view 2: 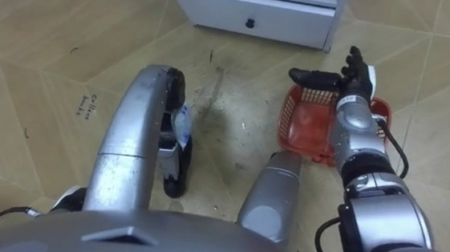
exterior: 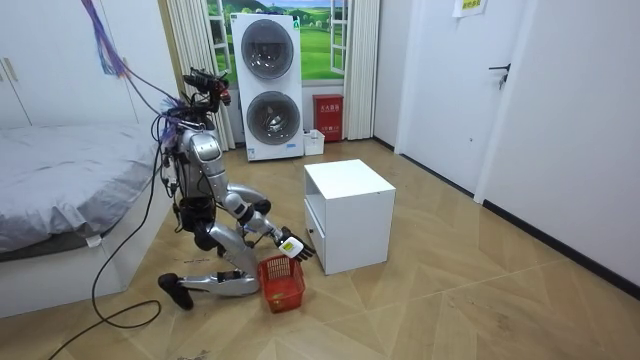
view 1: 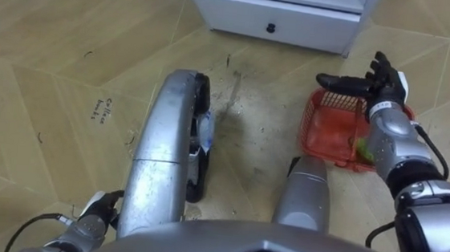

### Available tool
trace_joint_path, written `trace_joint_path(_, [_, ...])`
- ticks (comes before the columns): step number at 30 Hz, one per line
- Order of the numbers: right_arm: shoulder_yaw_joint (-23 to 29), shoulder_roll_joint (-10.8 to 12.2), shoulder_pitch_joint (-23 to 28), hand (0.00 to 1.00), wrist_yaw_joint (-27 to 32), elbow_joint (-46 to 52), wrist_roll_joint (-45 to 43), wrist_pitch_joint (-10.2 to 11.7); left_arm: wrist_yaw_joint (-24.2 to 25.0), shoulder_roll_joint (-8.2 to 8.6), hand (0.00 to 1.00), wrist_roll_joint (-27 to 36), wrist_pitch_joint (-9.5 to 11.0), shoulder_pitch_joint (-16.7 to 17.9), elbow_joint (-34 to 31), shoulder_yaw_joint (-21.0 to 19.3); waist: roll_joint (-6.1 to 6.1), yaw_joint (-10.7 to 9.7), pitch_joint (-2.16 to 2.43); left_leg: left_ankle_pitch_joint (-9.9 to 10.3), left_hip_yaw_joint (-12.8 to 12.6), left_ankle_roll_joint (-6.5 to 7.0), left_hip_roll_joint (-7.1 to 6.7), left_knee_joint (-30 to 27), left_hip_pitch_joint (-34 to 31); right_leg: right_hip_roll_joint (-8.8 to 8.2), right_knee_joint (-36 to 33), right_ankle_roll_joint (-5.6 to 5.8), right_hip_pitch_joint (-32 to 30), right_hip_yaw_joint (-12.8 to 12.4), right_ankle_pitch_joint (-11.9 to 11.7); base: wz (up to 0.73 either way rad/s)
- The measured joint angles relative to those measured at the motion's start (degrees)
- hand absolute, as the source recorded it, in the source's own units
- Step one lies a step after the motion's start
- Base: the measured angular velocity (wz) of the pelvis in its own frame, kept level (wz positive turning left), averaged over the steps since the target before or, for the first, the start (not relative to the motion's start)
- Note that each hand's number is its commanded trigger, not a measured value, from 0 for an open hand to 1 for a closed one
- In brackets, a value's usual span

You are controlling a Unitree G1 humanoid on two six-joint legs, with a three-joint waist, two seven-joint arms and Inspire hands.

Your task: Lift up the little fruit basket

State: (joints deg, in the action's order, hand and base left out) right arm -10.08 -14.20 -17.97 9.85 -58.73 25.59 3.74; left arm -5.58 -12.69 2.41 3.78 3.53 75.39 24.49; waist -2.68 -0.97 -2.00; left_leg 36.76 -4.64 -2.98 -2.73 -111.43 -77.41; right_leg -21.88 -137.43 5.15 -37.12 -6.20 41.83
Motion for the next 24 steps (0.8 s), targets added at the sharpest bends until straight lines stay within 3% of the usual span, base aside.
trace_joint_path(10, [-0.1, -1.5, 0.0, 0.00, -0.4, -1.2, 3.1, 0.0, 0.0, 0.00, 0.00, 2.5, 0.0, -1.0, 0.0, 0.2, -0.14, 1.4, -0.07, 0.0, 0.0, 0.00, -0.02, 0.0, 0.0, 0.00, 0.0, 0.04, -0.1, 0.0, 0.0, 0.00])
trace_joint_path(18, [0.1, -1.4, 0.2, 0.00, 2.5, 0.0, -4.4, -0.3, -0.4, 0.01, 0.00, 2.5, 0.4, -1.5, 0.0, 0.6, -0.69, 1.2, -0.36, 0.0, 0.1, -0.01, -0.02, 0.2, -0.1, 0.19, -0.3, 0.05, -0.2, 0.2, 0.0, 0.00])
trace_joint_path(24, [0.1, -0.4, 1.2, 0.00, 5.5, 5.6, -13.3, -2.2, -1.5, 0.21, 0.00, 2.5, 0.5, -0.2, 0.0, 0.4, -0.86, -0.3, -0.35, 0.0, 0.0, -0.05, -0.12, 0.1, -0.7, -0.05, -0.4, -0.04, -0.9, -0.4, 0.1, 0.00])
